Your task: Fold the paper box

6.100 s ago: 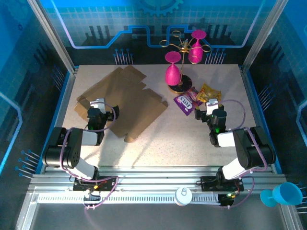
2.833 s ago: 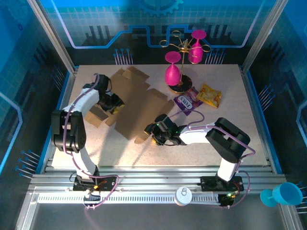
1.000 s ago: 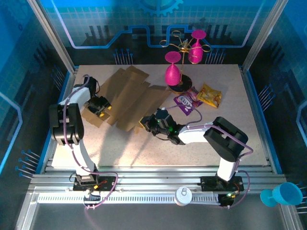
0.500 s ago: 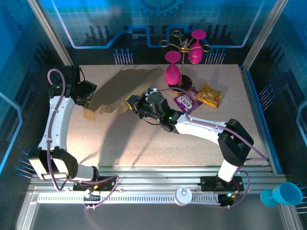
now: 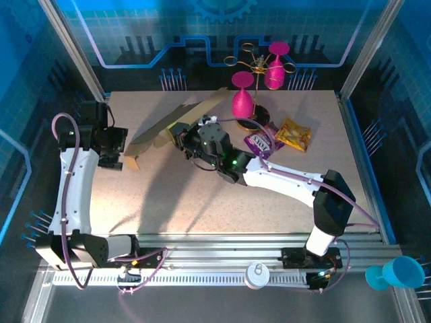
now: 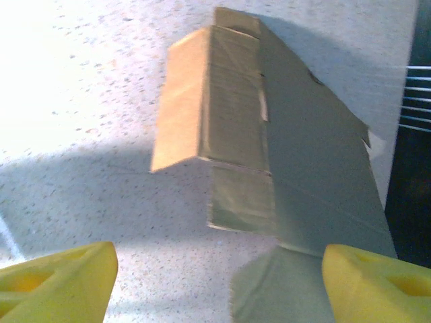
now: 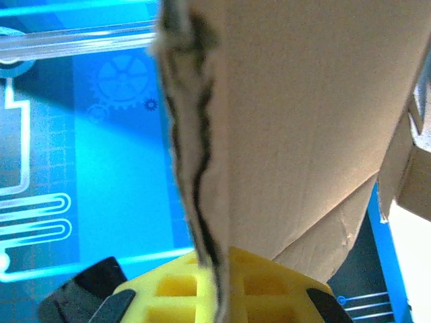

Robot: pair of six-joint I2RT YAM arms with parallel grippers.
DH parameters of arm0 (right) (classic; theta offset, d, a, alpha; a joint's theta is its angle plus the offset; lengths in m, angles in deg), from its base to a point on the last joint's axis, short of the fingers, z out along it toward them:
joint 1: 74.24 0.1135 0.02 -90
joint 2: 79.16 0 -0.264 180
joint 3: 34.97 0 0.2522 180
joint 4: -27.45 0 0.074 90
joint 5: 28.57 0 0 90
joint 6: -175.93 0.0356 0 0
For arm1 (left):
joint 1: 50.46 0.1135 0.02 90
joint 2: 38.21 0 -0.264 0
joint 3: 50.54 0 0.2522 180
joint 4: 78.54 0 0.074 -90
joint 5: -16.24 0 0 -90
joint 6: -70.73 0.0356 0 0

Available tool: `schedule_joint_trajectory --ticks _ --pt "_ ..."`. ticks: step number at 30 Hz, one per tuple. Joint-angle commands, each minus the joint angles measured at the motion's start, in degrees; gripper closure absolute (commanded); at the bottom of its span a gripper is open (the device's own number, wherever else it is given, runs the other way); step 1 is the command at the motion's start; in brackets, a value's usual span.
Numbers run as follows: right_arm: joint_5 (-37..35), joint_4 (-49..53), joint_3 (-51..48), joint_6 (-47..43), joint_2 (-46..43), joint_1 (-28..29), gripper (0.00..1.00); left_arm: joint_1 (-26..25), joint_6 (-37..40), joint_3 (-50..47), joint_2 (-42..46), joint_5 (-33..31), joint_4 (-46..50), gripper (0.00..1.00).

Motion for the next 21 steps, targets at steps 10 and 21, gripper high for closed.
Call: schedule_joint_trajectory --ticks 10,21 --pt "-5.20 1.87 9.48 4.07 1.74 0.65 1.00 5.21 -25.11 -25.25 8.62 9.26 -25.07 0.01" --pt "-4.76 4.92 14.27 6.47 3.09 -1.48 1.00 5.63 -40.39 -33.56 7.98 9.71 -41.95 0.01"
